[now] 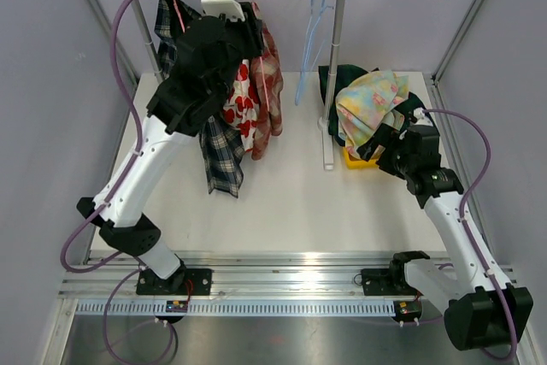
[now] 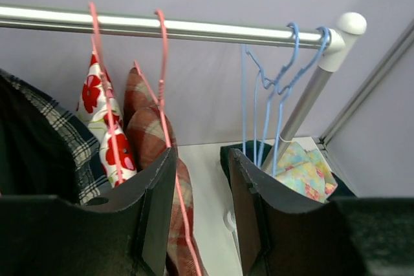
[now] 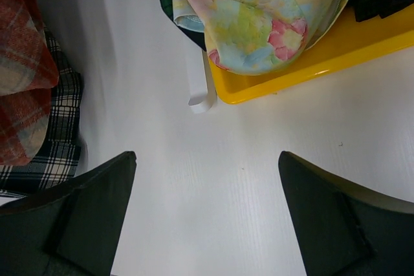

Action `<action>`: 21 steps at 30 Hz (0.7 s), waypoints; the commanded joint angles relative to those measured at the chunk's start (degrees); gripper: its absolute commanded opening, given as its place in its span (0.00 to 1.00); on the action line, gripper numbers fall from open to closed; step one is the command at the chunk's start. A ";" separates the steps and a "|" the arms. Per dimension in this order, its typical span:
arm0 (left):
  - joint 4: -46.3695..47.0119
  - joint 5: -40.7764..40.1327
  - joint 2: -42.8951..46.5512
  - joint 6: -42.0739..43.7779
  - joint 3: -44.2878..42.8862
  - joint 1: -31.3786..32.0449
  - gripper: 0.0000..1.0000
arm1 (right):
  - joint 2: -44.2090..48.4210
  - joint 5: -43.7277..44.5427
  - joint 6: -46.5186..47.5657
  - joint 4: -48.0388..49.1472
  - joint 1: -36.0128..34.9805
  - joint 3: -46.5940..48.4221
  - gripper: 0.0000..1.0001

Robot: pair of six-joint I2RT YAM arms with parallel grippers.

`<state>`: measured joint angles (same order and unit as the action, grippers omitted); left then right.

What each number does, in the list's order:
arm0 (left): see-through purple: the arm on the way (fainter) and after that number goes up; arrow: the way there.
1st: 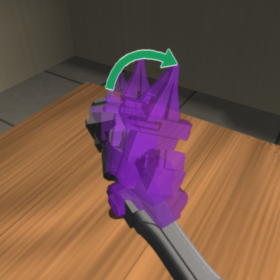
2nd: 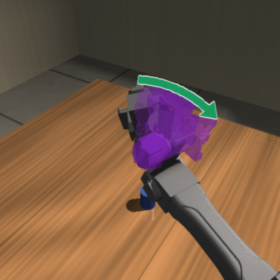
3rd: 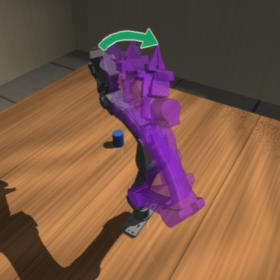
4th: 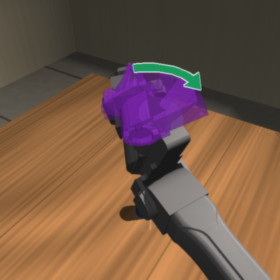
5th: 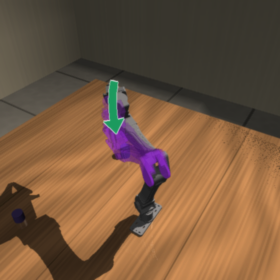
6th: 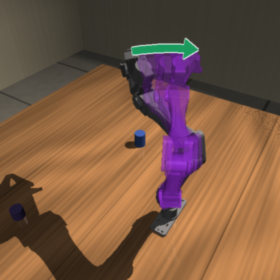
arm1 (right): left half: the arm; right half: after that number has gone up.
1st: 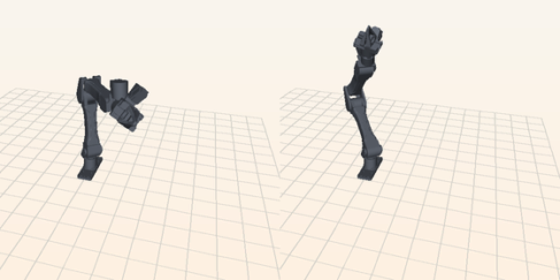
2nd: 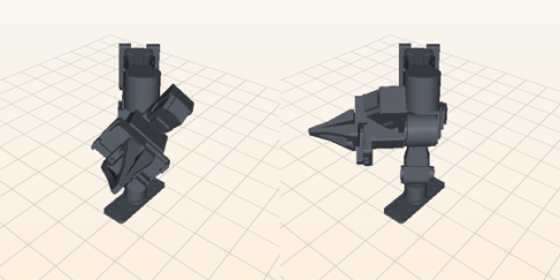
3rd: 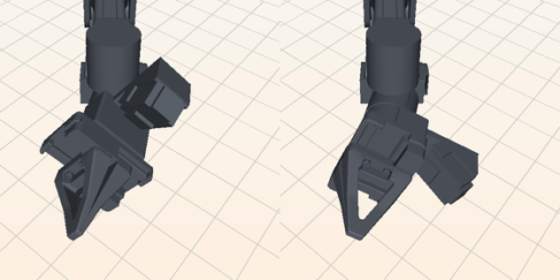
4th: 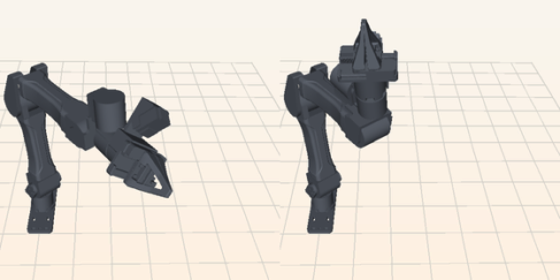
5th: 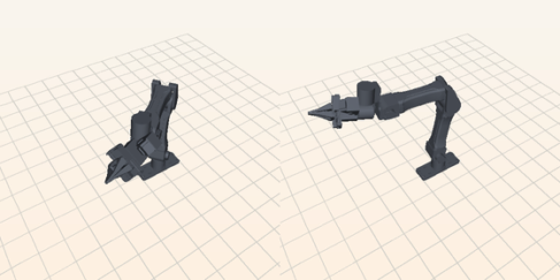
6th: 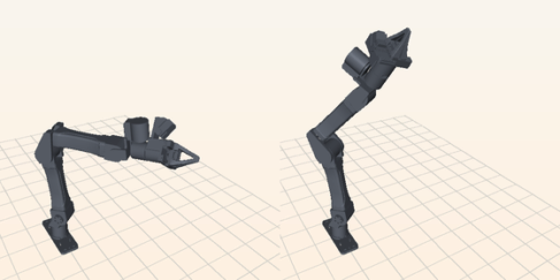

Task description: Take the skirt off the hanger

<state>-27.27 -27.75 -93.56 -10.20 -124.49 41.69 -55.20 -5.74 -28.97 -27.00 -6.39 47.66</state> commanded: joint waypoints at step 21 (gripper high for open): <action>-5.78 -0.11 -16.56 -6.24 -5.06 -5.83 0.28 | 3.78 0.38 1.46 -3.85 -0.55 -0.37 0.99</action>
<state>-33.58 -29.02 -109.19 -15.05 -125.69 36.47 -52.18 -5.52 -28.60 -30.72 -6.44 47.20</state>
